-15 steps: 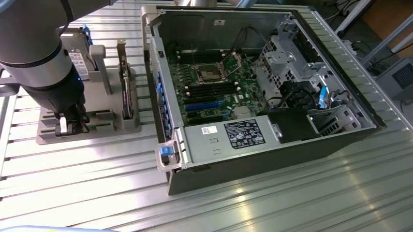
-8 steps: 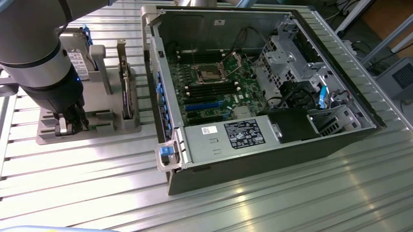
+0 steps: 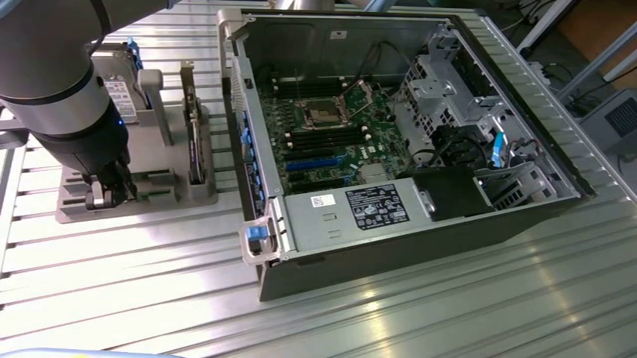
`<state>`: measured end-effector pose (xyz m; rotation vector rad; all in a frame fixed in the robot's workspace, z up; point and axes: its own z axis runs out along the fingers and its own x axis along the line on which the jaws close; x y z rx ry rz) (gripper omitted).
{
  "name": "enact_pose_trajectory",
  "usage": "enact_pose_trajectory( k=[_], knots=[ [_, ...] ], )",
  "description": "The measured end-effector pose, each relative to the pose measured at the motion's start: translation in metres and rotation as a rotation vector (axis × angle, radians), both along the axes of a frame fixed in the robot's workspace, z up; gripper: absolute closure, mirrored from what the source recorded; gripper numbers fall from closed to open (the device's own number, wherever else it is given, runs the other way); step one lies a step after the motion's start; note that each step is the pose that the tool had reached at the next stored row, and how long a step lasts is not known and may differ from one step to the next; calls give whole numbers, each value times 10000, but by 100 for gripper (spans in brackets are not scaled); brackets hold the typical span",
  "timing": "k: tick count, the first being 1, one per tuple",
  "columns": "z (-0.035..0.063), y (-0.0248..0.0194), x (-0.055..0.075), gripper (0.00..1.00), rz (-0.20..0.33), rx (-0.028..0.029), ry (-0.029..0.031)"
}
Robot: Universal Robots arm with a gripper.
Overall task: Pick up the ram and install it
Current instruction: 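Pick up the ram and move it above insertion slot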
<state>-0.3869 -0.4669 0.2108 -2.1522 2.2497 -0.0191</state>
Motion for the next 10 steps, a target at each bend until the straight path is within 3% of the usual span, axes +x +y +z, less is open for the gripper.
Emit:
enact_pose_trajectory(
  k=[10],
  knots=[
    [9,0,0,88,0,1,-1]
  ],
)
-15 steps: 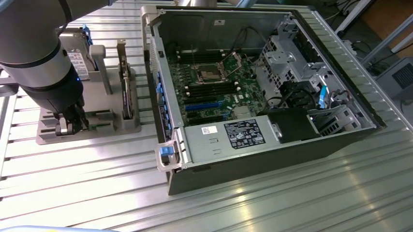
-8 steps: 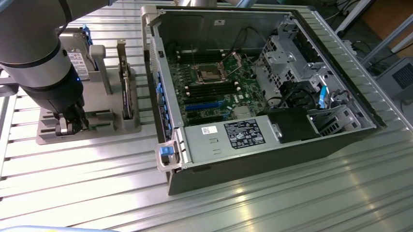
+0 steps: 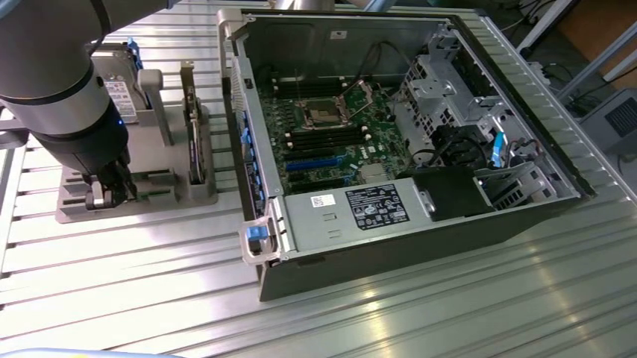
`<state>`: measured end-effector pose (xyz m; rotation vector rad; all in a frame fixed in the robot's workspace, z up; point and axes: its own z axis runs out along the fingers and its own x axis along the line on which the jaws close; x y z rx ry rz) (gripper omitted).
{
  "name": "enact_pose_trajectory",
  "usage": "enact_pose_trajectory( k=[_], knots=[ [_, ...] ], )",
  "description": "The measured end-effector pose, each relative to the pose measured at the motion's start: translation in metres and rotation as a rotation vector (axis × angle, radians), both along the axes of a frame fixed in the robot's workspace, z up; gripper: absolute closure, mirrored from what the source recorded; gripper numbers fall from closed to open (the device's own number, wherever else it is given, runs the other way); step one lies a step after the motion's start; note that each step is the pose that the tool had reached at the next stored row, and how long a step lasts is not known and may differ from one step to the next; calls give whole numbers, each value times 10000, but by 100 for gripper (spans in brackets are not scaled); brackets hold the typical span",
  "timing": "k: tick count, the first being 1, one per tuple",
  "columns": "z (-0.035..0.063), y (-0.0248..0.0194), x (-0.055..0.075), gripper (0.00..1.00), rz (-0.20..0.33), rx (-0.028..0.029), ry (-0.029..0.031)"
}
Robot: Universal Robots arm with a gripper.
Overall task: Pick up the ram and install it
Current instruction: 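Pick up the ram and move it above insertion slot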
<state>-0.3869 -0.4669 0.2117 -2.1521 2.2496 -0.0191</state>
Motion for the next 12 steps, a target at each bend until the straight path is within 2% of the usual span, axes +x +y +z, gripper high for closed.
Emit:
enact_pose_trajectory(
  k=[5,12],
  knots=[
    [89,0,0,88,0,0,0],
    [159,0,0,88,0,-1,1]
  ],
)
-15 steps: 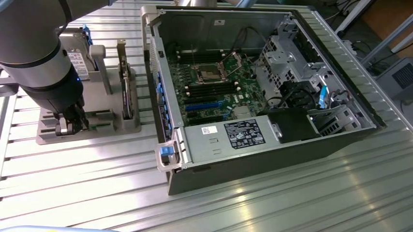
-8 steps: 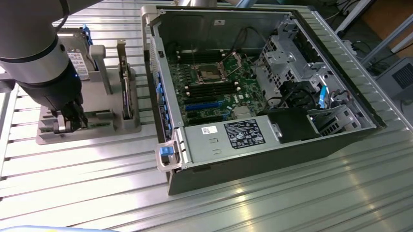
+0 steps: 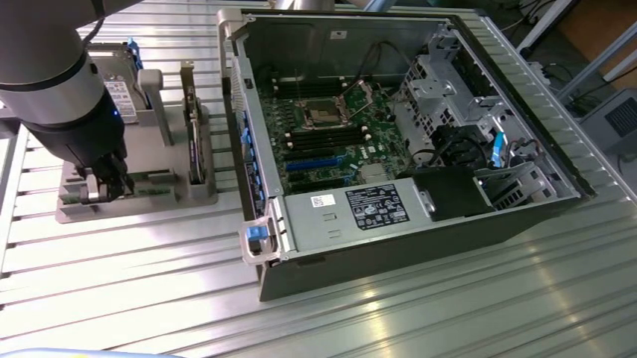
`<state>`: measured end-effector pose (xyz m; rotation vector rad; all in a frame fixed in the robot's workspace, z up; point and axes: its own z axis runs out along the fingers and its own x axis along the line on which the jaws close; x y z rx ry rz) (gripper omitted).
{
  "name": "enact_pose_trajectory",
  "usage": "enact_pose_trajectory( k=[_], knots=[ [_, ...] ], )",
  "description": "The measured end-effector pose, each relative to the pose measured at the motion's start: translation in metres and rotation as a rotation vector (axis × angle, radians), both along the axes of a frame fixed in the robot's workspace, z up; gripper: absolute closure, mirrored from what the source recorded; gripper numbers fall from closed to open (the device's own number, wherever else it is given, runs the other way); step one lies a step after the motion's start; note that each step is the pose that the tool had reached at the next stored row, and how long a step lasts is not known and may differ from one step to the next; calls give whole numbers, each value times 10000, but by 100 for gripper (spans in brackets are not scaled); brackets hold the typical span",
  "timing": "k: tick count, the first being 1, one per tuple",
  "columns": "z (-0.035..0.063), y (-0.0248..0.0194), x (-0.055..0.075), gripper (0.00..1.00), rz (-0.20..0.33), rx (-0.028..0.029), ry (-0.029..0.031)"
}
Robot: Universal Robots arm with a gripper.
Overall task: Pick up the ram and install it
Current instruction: 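Pick up the ram and move it above insertion slot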
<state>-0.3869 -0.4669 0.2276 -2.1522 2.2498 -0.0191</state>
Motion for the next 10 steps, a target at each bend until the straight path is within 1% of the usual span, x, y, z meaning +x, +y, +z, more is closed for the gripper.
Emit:
enact_pose_trajectory(
  k=[5,10],
  knots=[
    [49,0,0,88,0,0,0],
    [123,0,0,88,0,0,0]
  ],
)
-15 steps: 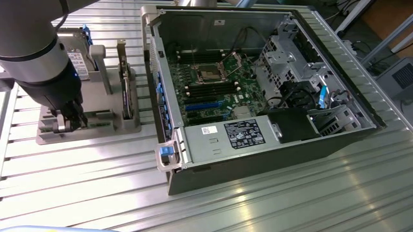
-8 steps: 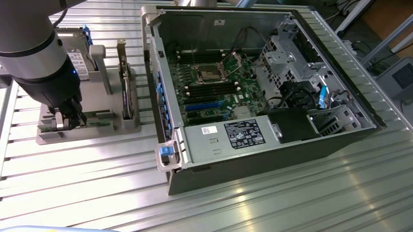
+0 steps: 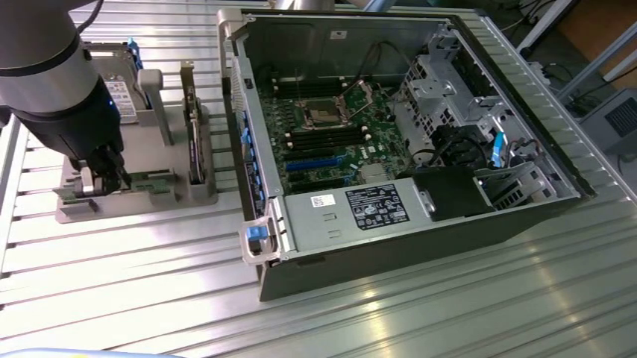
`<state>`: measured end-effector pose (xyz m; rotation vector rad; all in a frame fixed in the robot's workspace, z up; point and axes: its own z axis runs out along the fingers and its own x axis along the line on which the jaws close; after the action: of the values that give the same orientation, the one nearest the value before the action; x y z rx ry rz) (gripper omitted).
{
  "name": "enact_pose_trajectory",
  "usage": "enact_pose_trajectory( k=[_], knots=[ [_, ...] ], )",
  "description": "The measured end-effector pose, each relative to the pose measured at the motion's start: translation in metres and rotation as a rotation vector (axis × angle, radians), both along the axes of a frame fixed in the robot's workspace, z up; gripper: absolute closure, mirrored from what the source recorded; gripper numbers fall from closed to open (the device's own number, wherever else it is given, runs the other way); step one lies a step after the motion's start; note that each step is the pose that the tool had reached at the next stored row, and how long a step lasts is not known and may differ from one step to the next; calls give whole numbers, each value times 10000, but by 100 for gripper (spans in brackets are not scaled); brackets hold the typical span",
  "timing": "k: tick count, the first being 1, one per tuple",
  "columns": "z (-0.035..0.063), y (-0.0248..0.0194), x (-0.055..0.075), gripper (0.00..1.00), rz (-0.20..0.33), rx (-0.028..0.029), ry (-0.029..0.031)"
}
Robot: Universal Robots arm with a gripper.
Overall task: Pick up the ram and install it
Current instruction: 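Pick up the ram and move it above insertion slot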
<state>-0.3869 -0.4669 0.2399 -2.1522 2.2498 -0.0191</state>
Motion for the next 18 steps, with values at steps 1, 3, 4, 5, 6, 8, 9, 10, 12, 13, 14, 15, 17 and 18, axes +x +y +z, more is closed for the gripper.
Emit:
enact_pose_trajectory(
  k=[1,3,4,5,6,8,9,10,12,13,14,15,17,18],
  knots=[
    [14,0,0,88,0,0,0],
    [36,0,0,88,0,0,-1],
    [44,0,0,88,0,0,-1],
    [54,0,0,88,0,0,-1],
    [63,0,0,88,0,0,0],
    [81,0,0,88,0,1,-1],
    [92,0,0,88,0,1,-1],
    [102,0,0,88,0,1,0],
    [125,0,0,88,0,1,0],
    [135,0,0,88,0,1,0],
    [146,0,0,88,0,0,0],
    [157,0,0,88,0,0,0],
    [176,0,0,88,0,0,0],
    [188,0,0,88,0,0,0]
  ],
)
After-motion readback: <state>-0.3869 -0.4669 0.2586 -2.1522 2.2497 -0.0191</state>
